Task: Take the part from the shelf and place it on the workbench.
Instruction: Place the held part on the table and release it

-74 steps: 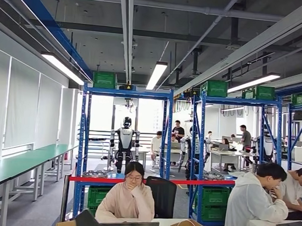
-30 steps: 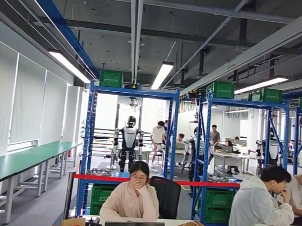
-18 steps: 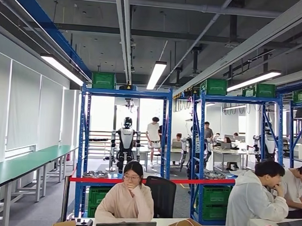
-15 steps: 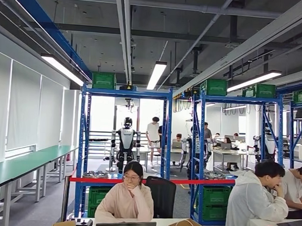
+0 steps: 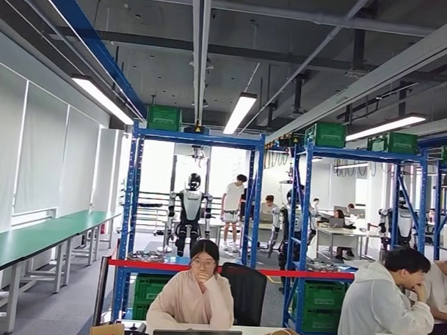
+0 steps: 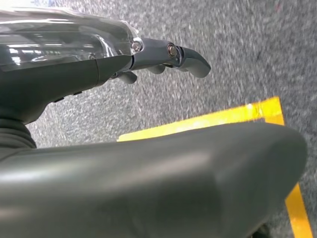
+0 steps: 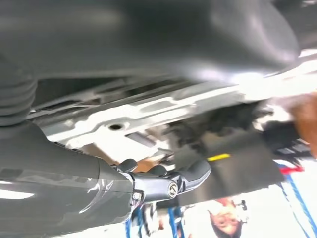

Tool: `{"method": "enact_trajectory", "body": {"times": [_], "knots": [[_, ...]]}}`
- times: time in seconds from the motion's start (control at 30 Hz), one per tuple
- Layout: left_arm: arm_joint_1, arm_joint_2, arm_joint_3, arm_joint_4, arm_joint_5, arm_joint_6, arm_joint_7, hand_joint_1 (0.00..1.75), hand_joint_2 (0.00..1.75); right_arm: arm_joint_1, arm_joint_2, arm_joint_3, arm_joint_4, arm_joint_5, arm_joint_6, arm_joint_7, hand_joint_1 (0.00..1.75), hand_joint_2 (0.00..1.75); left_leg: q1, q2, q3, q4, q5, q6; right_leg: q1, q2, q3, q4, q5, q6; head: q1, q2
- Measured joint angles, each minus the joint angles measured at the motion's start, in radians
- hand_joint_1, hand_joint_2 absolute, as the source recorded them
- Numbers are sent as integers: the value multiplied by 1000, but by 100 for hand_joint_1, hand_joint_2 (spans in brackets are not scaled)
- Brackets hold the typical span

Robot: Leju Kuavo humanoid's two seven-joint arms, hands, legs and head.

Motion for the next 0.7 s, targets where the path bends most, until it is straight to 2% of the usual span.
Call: {"method": "enact_trajectory", "body": {"times": [0.03, 0.1, 0.13, 0.17, 0.23, 0.3, 0.37, 0.43, 0.47, 0.5, 0.53, 0.6, 0.63, 0.67, 0.7], "knots": [[1, 0, 0, 0, 0, -2, 0, 0, 0, 19, -12, -8, -49, -71, 27, -28, 0, 0, 0, -1, 1, 0, 0, 0, 0, 0, 20, -45, 29, -1, 0, 0], [1, 0, 0, 0, -2, -4, -2, 0, 0, 53, -34, -31, -160, -207, 79, -68, 0, 0, -1, -2, 2, 0, -2, -3, 2, 0, 88, -190, 95, -8, 0, 0], [1, 0, 0, 0, -2, -5, -4, 0, 0, 69, -43, -44, -217, -263, 103, -81, 0, 0, -2, -3, 1, -1, -2, -6, 5, 1, 112, -245, 114, -12, 0, 0], [1, 0, 0, 0, -3, -5, -5, 0, 0, 86, -52, -58, -271, -313, 126, -92, 0, 0, -2, -3, 1, -2, -3, -9, 8, 1, 126, -275, 121, -16, 0, 0], [3, 0, 0, 0, -4, -6, -8, 0, 0, 127, -64, -89, -373, -410, 178, -116, 0, 0, -1, -3, 1, -7, -1, -19, 12, 1, 129, -287, 120, -24, 0, 0], [4, 1, 0, 0, -6, -6, -10, 0, 0, 163, -70, -124, -471, -516, 240, -146, 0, 0, 0, -2, -1, 1, -14, -27, 9, -1, 132, -295, 125, -37, 0, 0], [4, 1, 0, 0, -10, -9, -13, 0, 0, 195, -67, -161, -564, -639, 321, -178, 0, 0, -1, -1, -31, 75, -65, -29, 7, -3, 136, -302, 128, -47, 0, 0], [3, 1, -1, 0, -14, -13, -14, 0, 0, 239, -55, -199, -654, -765, 419, -204, 0, 0, -2, -1, -89, 207, -126, -31, 10, -5, 137, -302, 127, -51, 0, 0], [4, 2, -1, 0, -14, -14, -14, 0, 0, 266, -44, -217, -702, -820, 467, -212, 0, 0, -3, -1, -108, 251, -138, -32, 11, -5, 138, -301, 126, -52, 0, 0], [4, 2, -1, 0, -14, -14, -13, 0, 0, 294, -32, -232, -751, -863, 510, -216, 0, 0, -3, -1, -113, 264, -133, -33, 12, -5, 139, -301, 125, -53, 0, 0], [4, 2, -1, 0, -14, -14, -12, 0, 0, 318, -20, -243, -797, -891, 543, -217, 0, 0, -3, 0, -97, 233, -109, -32, 12, -4, 140, -300, 124, -53, 0, 0], [2, 2, -1, 0, -13, -12, -8, 0, 0, 358, 2, -252, -877, -911, 580, -217, 0, 0, -4, 0, -30, 100, -44, -29, 14, -1, 142, -296, 121, -49, 0, 0], [0, 2, -1, 0, -12, -11, -6, 0, 0, 373, 10, -253, -910, -913, 590, -216, 0, 0, -4, 0, -2, 43, -23, -27, 15, 1, 141, -292, 119, -45, 0, 0], [-2, 3, -1, 0, -11, -10, -3, 0, 0, 387, 18, -254, -939, -914, 596, -215, 0, 0, -6, -1, 14, 10, -14, -24, 17, 2, 140, -288, 119, -41, 0, 0], [-2, 3, -1, 0, -11, -9, -1, 0, 0, 399, 24, -254, -963, -915, 601, -215, 0, 0, -8, -1, 18, -1, -14, -22, 18, 2, 138, -285, 120, -37, 0, 0]]}}
